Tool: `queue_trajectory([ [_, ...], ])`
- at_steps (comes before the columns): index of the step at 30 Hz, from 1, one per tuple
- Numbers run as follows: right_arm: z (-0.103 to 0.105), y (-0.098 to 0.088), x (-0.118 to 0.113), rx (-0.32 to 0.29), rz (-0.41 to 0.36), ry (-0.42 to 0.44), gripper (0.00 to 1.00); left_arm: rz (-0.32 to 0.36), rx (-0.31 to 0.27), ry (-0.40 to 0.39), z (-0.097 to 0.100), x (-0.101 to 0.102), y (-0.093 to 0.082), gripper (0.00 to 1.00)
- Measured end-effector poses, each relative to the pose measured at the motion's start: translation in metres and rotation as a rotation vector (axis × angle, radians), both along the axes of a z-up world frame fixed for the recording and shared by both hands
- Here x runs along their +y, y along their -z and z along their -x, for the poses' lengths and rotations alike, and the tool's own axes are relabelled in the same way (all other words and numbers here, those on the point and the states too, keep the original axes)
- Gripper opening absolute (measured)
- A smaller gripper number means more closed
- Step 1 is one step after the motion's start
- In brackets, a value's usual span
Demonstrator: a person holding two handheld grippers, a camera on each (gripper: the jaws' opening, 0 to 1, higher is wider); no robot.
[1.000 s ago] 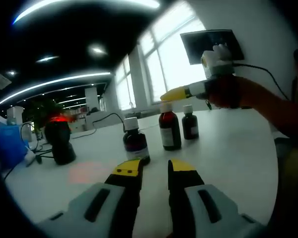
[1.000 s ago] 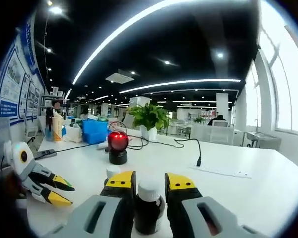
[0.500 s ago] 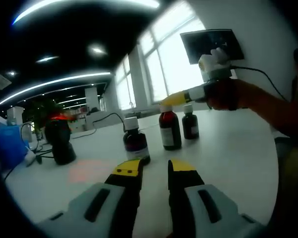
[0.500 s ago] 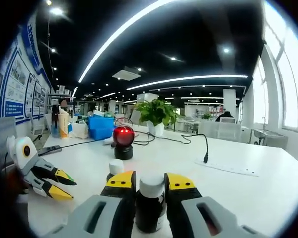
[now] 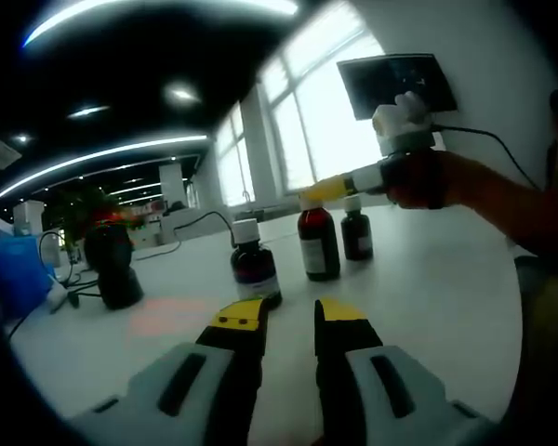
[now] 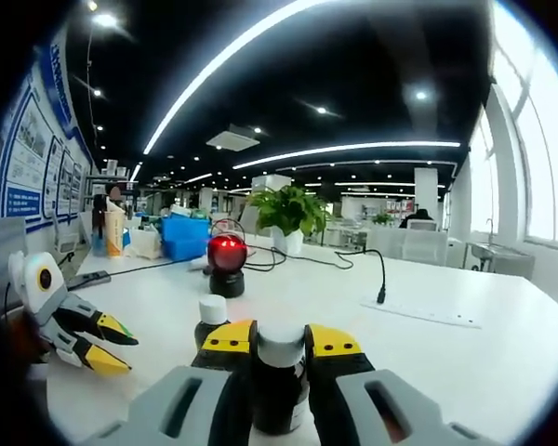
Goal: Rotate the medicine bottle to make it face forward pick up the medicine bottle inspect the drug traceability code place the medicine on the table
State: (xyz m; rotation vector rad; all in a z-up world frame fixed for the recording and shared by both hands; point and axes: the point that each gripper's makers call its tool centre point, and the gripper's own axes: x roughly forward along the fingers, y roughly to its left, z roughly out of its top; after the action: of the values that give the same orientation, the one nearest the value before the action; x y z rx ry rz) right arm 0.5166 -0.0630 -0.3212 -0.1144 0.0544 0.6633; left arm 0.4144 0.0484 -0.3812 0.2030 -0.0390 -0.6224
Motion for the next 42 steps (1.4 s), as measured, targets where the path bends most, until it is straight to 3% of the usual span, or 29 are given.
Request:
queue_trajectory([
  [18, 0.0023, -0.0002, 0.0007, -0.005, 0.048, 0.155, 0.17, 0.000, 0.000, 0.001, -0.0003, -0.0007, 0.0003, 0.13],
  [27, 0.0018, 0.0003, 0.0002, -0.036, 0.088, 0.237, 0.17, 0.002, 0.000, 0.002, 0.0000, -0.0010, -0.0003, 0.13],
  [42, 0.0027, -0.0002, -0.0013, -0.071, 0.148, 0.263, 0.18, 0.003, 0.000, 0.002, 0.0004, -0.0007, -0.0007, 0.13],
])
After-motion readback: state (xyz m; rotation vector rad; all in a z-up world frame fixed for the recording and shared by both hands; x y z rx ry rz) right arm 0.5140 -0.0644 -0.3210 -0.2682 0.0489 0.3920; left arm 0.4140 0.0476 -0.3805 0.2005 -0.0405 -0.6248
